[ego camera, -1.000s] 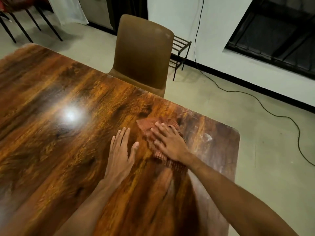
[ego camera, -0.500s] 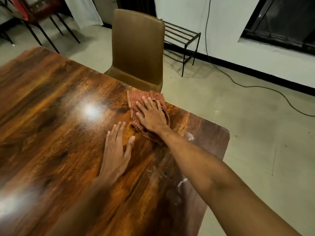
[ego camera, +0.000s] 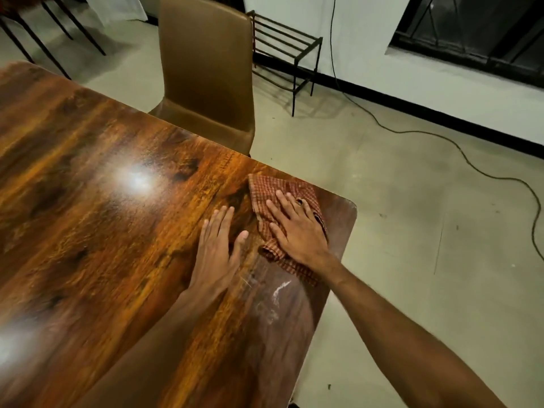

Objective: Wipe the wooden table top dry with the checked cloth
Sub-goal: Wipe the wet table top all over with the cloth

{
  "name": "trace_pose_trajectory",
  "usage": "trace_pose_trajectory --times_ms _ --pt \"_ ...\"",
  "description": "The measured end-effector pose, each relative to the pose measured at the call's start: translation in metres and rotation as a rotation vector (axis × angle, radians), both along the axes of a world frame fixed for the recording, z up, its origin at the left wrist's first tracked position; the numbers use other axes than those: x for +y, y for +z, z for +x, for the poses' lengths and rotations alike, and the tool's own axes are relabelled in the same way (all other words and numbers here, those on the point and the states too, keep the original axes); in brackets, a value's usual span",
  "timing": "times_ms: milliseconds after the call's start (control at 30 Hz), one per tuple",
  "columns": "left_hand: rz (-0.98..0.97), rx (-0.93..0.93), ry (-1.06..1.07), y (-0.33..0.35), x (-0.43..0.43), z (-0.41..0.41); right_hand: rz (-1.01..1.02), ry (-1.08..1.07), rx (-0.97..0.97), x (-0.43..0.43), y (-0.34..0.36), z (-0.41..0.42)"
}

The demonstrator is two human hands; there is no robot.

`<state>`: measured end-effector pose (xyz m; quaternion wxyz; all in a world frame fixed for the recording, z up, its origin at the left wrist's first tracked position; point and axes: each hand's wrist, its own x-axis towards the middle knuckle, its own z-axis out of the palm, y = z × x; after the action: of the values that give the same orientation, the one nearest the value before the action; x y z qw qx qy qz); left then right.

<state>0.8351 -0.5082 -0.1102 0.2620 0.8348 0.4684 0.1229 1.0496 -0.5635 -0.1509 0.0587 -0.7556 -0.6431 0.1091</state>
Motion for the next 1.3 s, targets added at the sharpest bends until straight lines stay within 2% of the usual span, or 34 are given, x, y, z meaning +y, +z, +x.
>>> trace_pose_trajectory --times_ms 133,167,233,300,433,500,600,667,700,800,833,867,933,1000,1033,1133,1167,1233,1300 --pt "0.020 0.013 -0.023 -0.001 -0.007 0.008 -0.003 -0.293 0.021 -0.014 0.008 0.030" --pt "0.017 0.014 -0.021 0.000 -0.009 0.009 -0.003 -0.278 0.011 -0.021 0.009 0.021" --pt "0.014 0.020 -0.032 0.001 -0.015 0.011 -0.011 -0.068 -0.018 -0.043 0.005 0.006" --pt "0.027 0.018 -0.040 0.001 -0.020 0.010 -0.012 0.040 -0.027 -0.053 0.005 0.025" --pt "0.033 -0.014 -0.036 0.002 -0.030 -0.004 -0.057 -0.281 -0.012 -0.056 0.012 0.059" --pt "0.011 -0.015 -0.024 0.004 -0.038 -0.015 -0.050 -0.229 -0.031 -0.072 0.011 0.024" --pt "-0.020 -0.014 -0.014 0.007 -0.053 -0.035 -0.029 0.062 -0.031 -0.120 0.006 -0.039" --pt "-0.028 -0.014 -0.011 0.006 -0.058 -0.047 -0.040 0.182 -0.029 -0.128 0.006 -0.042" --pt "-0.026 -0.010 -0.009 0.005 -0.060 -0.057 -0.048 0.160 -0.039 -0.122 0.009 -0.041" --pt "-0.019 -0.003 -0.019 0.005 -0.061 -0.086 -0.082 -0.134 -0.021 -0.090 0.023 -0.053" --pt "-0.023 -0.011 -0.024 0.005 -0.061 -0.095 -0.082 -0.172 -0.024 -0.085 0.026 -0.073" --pt "-0.024 -0.022 -0.030 0.007 -0.061 -0.107 -0.070 -0.129 -0.032 -0.085 0.028 -0.103" --pt "-0.013 -0.029 -0.037 0.008 -0.061 -0.128 -0.054 0.140 -0.028 -0.100 0.021 -0.161" --pt "0.003 -0.041 -0.054 0.007 -0.059 -0.150 -0.053 0.302 -0.027 -0.108 0.017 -0.176" --pt "0.005 -0.054 -0.059 0.005 -0.059 -0.167 -0.036 0.259 -0.040 -0.101 0.017 -0.174" --pt "0.013 -0.075 -0.075 0.001 -0.056 -0.216 -0.097 -0.147 -0.059 -0.077 0.019 -0.160" --pt "0.015 -0.077 -0.073 0.002 -0.056 -0.228 -0.106 -0.225 -0.056 -0.074 0.022 -0.163" --pt "0.001 -0.079 -0.065 0.007 -0.061 -0.255 -0.070 -0.192 -0.094 -0.081 0.024 -0.215" --pt "-0.026 -0.069 -0.040 0.013 -0.071 -0.280 -0.040 0.009 -0.113 -0.114 0.018 -0.298"
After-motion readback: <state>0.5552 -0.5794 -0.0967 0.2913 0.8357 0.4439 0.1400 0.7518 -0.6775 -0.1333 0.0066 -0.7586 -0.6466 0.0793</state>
